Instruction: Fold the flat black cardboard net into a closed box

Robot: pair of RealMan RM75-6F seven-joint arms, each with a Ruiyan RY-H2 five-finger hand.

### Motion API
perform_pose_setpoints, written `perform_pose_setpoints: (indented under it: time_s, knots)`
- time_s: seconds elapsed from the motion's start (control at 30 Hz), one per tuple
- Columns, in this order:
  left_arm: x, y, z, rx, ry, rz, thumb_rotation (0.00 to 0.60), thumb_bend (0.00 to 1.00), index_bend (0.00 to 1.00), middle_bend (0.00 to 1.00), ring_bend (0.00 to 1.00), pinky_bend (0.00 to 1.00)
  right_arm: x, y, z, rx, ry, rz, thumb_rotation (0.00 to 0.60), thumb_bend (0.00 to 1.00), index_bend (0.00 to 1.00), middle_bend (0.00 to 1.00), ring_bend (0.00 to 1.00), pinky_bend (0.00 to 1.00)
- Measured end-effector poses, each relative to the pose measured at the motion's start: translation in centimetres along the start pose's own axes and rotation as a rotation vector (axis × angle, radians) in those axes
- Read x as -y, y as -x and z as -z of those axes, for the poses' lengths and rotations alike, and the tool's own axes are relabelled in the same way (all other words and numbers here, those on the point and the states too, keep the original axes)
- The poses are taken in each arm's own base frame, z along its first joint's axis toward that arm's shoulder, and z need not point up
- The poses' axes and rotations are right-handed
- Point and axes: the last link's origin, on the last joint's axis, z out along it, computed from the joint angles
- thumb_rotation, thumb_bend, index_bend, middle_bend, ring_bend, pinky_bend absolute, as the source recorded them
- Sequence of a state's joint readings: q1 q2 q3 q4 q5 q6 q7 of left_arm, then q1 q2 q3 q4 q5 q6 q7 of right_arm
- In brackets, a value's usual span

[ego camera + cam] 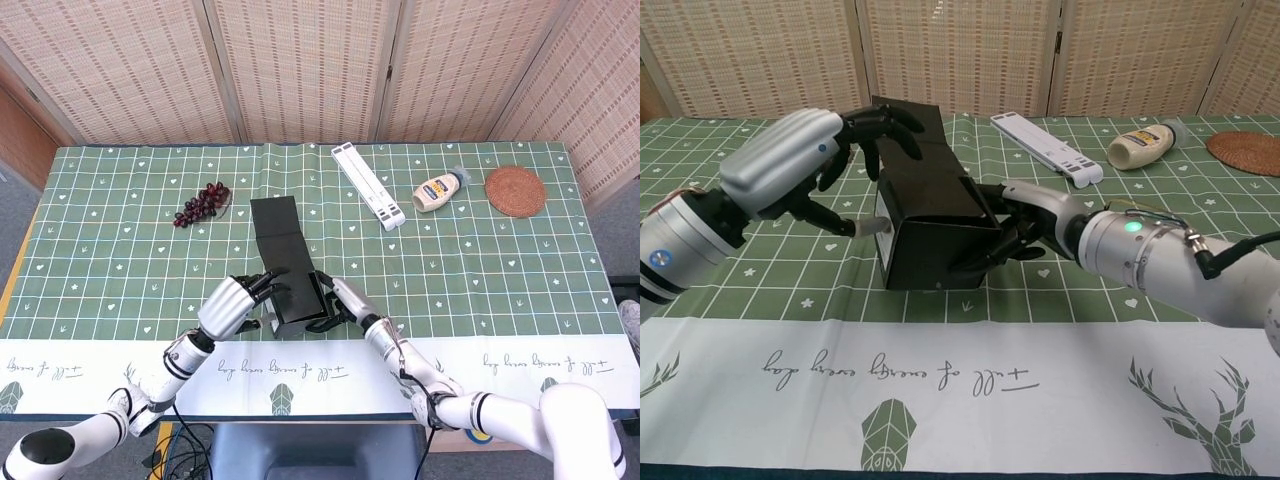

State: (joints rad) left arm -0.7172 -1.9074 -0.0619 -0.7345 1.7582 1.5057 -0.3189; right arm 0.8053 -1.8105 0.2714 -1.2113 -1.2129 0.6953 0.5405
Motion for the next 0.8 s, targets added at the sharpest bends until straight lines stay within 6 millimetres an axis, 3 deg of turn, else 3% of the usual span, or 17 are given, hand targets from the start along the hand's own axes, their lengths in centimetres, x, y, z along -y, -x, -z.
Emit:
perform_pose_setpoints:
  time_s: [0.37,0.8]
  knots:
    - [0.3,0.8,0.6,-0.002,0.007,-0.078,0.6,0.1,0.39,0.3,0.61,0.85,-0.6,0.3,-0.3,0.004,0.012,0.025,0.6,0.07,0.38,0.46,0.76,1.0]
    - [-0.1,1.6,1.0,0.013,0.009,-0.056,0.6,0.1,0.42,0.33,0.64,0.9,-1.3,0.9,-0.2,0.009,0.021,0.047,0.6,0.07,0.38,0.46,0.76,1.0]
